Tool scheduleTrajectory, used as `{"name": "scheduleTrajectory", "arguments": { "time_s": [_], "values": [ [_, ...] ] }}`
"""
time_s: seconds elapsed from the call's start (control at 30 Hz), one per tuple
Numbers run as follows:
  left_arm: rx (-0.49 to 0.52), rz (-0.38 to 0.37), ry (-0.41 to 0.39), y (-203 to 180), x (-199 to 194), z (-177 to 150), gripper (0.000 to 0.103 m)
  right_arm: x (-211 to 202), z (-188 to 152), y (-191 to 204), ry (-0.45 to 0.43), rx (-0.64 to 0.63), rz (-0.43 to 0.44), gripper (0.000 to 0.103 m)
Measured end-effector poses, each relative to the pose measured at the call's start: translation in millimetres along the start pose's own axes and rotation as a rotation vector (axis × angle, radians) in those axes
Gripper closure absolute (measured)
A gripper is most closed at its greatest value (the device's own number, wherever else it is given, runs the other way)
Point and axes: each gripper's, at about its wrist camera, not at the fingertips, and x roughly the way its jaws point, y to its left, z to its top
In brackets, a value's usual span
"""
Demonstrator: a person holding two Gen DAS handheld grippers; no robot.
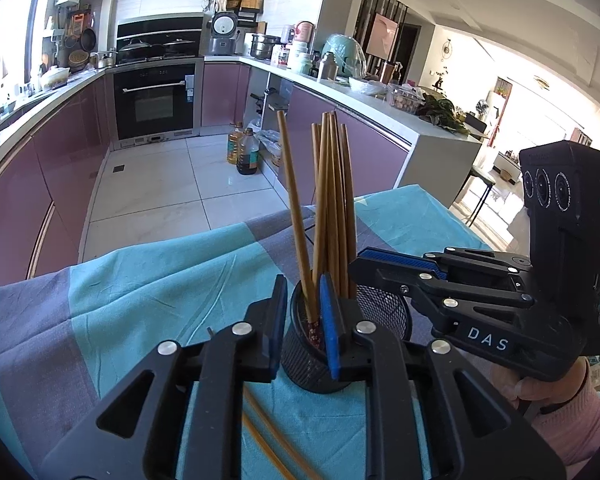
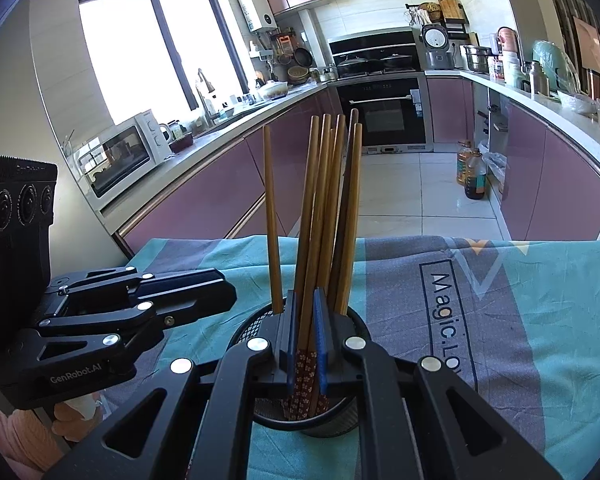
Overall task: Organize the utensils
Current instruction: 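Open both tools to release the chopsticks and withdraw toward the pile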
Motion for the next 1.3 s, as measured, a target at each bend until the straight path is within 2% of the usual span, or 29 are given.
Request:
{"name": "scheduleTrajectory", "arguments": {
  "time_s": [0.3, 0.37, 0.5, 0.6, 0.77, 1.03, 1.3],
  "values": [
    [0.000, 0.103, -0.085, -0.3, -35.7, -22.6, 0.070, -23.2, -12.6, 14.6, -0.041, -0.057, 0.026, 0.083],
    [0.001, 0.121, -0.101, 0.3, -44.1, -27.3, 0.066, -28.2, -17.1, 19.4, -0.044, -0.073, 0.043, 0.077],
    [0.005, 0.166, -0.116, 0.5, -58.3, -39.9, 0.056, -31.9, -27.9, 30.8, -0.023, -0.117, 0.082, 0.071],
    [0.009, 0.202, -0.116, 0.9, -64.4, -48.7, 0.055, -29.2, -40.5, 40.5, 0.009, -0.153, 0.111, 0.068],
    [-0.007, 0.229, -0.089, 6.7, -66.5, -64.8, 0.052, -12.3, -62.2, 53.5, 0.084, -0.177, 0.139, 0.065],
    [-0.068, 0.254, 0.016, 30.7, -56.7, -106.3, 0.052, 20.6, -85.2, 57.1, 0.196, -0.126, 0.149, 0.065],
    [-0.076, 0.209, 0.132, 31.2, -25.2, -134.6, 0.054, 29.9, -92.4, 46.5, 0.230, -0.077, 0.121, 0.065]
  ]
}}
